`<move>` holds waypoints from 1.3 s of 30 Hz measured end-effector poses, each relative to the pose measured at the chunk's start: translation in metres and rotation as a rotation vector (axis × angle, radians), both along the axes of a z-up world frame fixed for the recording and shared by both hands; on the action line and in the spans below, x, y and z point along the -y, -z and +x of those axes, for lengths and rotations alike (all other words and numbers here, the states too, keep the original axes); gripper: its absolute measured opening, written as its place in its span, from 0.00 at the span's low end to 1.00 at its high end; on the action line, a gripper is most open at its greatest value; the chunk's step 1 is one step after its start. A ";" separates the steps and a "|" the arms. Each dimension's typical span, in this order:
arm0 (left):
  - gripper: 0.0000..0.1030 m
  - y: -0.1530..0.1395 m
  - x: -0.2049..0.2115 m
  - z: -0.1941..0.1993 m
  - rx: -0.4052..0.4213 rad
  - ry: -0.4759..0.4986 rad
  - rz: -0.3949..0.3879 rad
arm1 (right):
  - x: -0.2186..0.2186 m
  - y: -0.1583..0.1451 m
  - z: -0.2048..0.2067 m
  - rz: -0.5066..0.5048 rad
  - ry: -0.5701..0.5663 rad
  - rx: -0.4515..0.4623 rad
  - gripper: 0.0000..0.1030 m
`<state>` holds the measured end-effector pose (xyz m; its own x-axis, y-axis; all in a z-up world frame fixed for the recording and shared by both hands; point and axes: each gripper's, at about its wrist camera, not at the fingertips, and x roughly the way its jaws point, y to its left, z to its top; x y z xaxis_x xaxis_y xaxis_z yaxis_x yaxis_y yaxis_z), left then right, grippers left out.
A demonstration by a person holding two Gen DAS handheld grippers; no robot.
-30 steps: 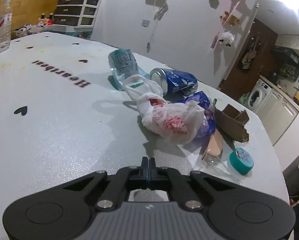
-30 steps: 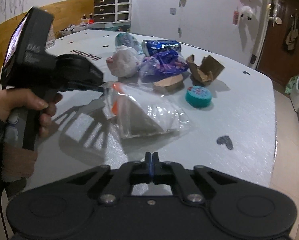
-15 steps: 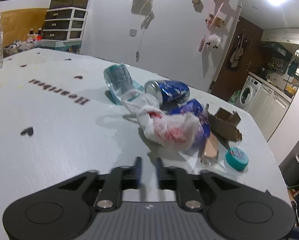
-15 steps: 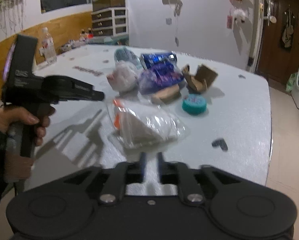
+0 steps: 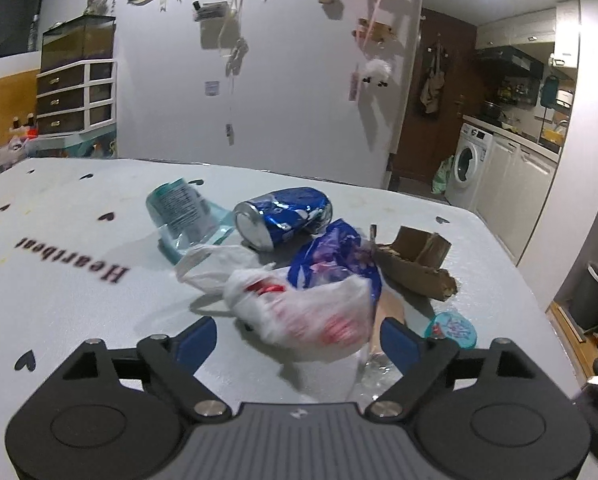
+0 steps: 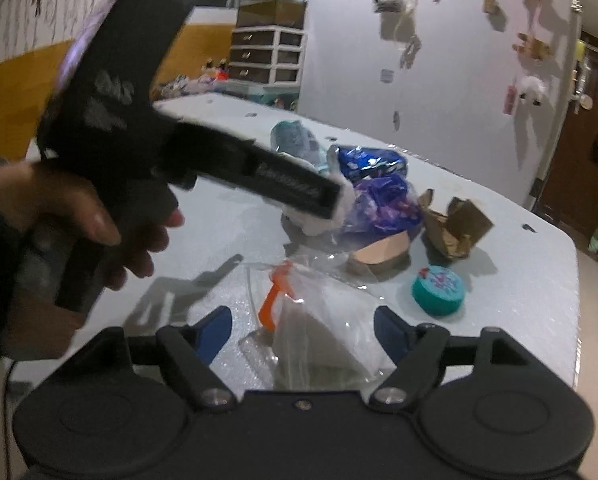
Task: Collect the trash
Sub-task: 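Grasp the white plastic bag with the left tool while the right tool holds the clear bag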
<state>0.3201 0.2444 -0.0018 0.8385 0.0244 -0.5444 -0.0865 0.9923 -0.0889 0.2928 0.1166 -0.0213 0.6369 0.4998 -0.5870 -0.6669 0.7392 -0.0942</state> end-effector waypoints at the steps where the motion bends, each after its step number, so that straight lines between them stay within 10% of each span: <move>1: 0.88 -0.001 0.001 0.000 0.001 0.001 0.003 | -0.003 0.003 0.003 -0.011 0.001 -0.003 0.71; 5: 0.93 -0.002 0.006 0.005 0.004 -0.002 0.015 | -0.006 0.007 0.010 -0.028 0.021 0.005 0.42; 15: 0.93 0.001 0.026 0.035 -0.006 -0.057 0.075 | 0.009 0.000 0.000 -0.027 0.042 0.032 0.22; 25: 0.33 0.014 0.009 0.030 -0.089 -0.127 0.010 | 0.034 -0.009 -0.001 0.027 0.076 0.009 0.15; 39: 0.25 0.002 0.008 -0.059 -0.001 -0.139 -0.058 | 0.061 -0.021 -0.015 0.108 0.113 0.002 0.07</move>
